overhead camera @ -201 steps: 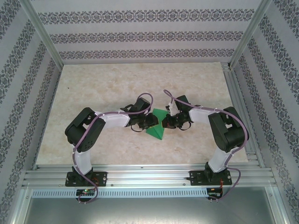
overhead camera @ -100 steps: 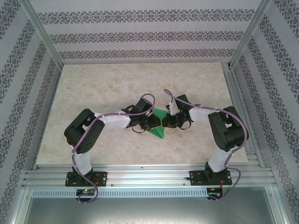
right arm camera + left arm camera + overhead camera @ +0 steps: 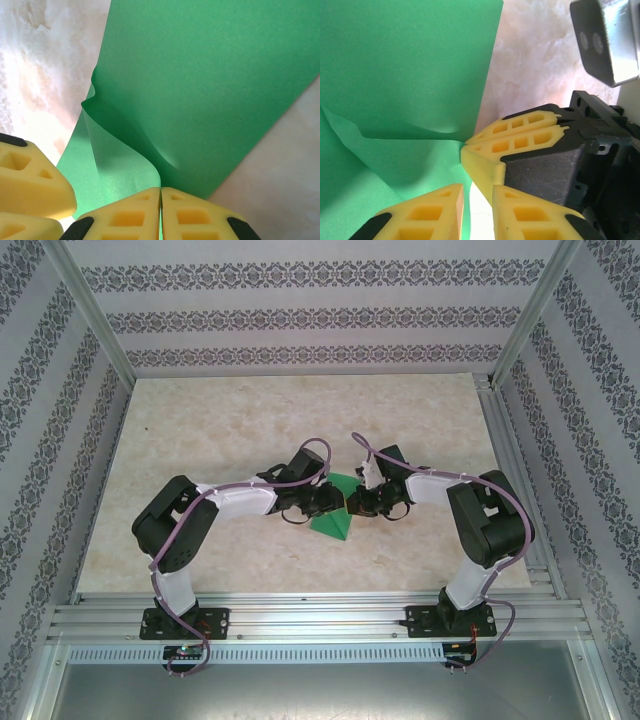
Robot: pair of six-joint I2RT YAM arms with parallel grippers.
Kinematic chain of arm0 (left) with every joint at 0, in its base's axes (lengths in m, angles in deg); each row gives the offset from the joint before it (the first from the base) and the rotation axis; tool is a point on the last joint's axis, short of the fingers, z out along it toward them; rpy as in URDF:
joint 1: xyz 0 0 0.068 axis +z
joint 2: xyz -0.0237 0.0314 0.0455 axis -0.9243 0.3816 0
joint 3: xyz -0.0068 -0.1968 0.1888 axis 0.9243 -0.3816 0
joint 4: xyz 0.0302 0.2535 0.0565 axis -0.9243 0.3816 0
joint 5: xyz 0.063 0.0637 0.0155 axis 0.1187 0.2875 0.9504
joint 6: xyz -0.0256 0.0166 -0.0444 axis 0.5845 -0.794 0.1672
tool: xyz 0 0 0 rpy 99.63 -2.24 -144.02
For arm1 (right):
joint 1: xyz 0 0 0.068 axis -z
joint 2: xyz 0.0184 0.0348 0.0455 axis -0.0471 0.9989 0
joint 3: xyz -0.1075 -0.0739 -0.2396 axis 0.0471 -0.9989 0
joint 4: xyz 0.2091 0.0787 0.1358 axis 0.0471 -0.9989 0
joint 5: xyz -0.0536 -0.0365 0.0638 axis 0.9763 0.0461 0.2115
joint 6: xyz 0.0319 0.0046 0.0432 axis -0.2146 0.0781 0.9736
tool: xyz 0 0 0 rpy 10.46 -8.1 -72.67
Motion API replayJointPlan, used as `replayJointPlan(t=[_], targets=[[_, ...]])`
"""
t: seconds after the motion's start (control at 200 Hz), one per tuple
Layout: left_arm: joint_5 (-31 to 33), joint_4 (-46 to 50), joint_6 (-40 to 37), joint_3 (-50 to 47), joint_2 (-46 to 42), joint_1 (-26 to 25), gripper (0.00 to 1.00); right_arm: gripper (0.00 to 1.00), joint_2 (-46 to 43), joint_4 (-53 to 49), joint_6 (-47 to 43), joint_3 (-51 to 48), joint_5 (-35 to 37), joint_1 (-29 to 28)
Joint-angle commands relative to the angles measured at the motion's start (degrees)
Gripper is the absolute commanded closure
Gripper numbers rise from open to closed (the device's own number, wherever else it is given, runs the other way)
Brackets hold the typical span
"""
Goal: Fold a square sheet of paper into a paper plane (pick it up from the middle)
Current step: Fold the triangle a second time at the center of the table.
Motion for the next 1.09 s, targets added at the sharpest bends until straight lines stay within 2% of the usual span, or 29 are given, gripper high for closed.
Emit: replayJointPlan(t=[0.0,0.5,1.089], targets=[[-0.7,-1.9,-0.7,-0.9,-1.3,-0.6,0.78,0.90,-0.5,1.5,0.2,0.3,0.1,-0.8],[-2.4,-4.9,0.7,-0.5,2.4,-0.7,0.81,0.90,0.8,1.1,0.0,1.1,0.1,-1.0],[-0.7,-5.0,1.0,-2.3,5.4,-1.2,0.84,0.89,1.0,1.1,0.3,1.1,1.1,-1.1]])
